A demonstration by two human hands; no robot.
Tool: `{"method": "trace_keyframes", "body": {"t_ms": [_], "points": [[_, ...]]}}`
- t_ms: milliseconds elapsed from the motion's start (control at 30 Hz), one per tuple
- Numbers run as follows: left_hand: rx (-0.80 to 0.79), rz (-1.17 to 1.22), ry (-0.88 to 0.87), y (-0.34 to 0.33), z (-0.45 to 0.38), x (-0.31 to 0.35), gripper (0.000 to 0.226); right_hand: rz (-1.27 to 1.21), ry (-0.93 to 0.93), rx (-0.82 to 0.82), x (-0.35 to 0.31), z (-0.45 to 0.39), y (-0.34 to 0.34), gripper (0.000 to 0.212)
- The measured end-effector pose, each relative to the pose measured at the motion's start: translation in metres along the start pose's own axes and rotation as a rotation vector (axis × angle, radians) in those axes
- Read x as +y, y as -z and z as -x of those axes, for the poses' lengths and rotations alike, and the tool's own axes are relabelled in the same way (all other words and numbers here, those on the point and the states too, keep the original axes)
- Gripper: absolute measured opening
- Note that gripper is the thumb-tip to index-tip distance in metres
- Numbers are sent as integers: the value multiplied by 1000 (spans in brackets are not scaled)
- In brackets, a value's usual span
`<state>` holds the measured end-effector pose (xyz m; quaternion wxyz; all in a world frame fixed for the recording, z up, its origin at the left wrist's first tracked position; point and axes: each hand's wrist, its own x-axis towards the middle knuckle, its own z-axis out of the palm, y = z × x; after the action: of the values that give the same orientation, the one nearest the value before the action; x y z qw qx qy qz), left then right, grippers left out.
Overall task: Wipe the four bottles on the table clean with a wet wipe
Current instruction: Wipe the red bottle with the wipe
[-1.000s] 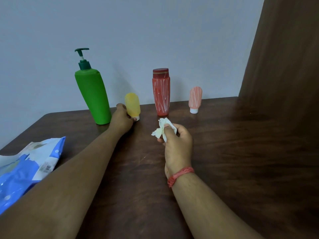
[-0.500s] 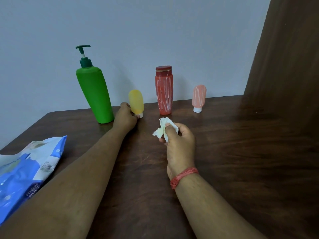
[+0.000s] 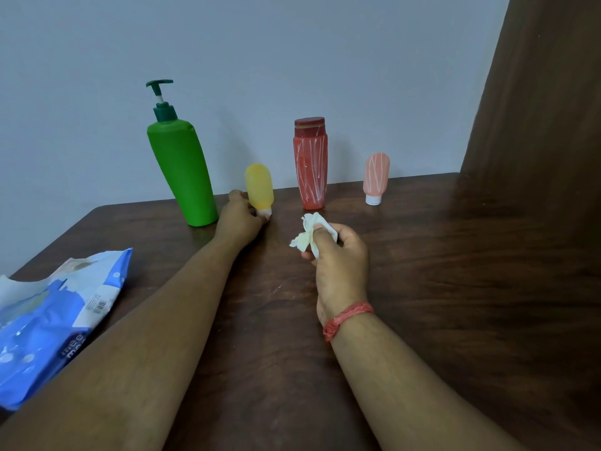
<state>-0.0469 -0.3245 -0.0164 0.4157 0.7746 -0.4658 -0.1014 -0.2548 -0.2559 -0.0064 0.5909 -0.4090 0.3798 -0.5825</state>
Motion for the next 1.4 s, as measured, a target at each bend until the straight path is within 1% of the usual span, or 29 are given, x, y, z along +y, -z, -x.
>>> {"method": "trace_keyframes", "body": {"t_ms": [67,133,233,300,333,367,433,500,567,667,700,800,867,900,1000,1067,1200,1333,1400], "points": [[29,34,11,1,4,-1,64,2,-9,7,-1,1,0,15],[92,54,32,2,10,-1,62,8,-23,16,-1,0,0,14],[174,44,52,4,24,4,43,-12,-38,46,-2,1,0,12],[193,38,-11,1,34,9,29,-41,-39,78,-3,1,1,11],[192,37,-60,-3,38,13,26,-58,-37,97,-4,0,2,11],[177,35,-105,-8,41,18,28,-76,-32,116,-6,0,3,12],[107,30,-152,-21,45,32,37,-110,-28,163,-8,-4,6,13],[39,23,-139,-37,44,45,50,-145,-30,223,-10,-10,11,12],[15,32,-105,-50,38,56,57,-173,-24,270,-12,-16,17,12],[38,24,-114,-66,26,70,48,-201,-8,294,-11,-21,23,14],[45,43,-102,-70,23,73,49,-209,-7,294,-11,-23,24,14],[27,127,-39,-80,13,81,62,-226,-18,292,-10,-26,25,13],[9,124,-18,-83,7,82,67,-234,-21,295,-10,-29,25,13],[1,111,-9,-84,4,82,66,-240,-19,297,-10,-30,26,13],[5,85,6,-84,-1,82,55,-252,-11,296,-8,-33,26,14],[2,81,4,-83,0,81,53,-252,-9,294,-8,-33,26,14],[-41,78,-39,-74,11,78,57,-256,-15,300,-9,-34,26,15],[-99,89,-89,-52,39,67,61,-280,-29,306,-13,-34,27,18],[-135,108,-111,-36,60,62,63,-272,-29,278,-15,-31,25,19]]}}
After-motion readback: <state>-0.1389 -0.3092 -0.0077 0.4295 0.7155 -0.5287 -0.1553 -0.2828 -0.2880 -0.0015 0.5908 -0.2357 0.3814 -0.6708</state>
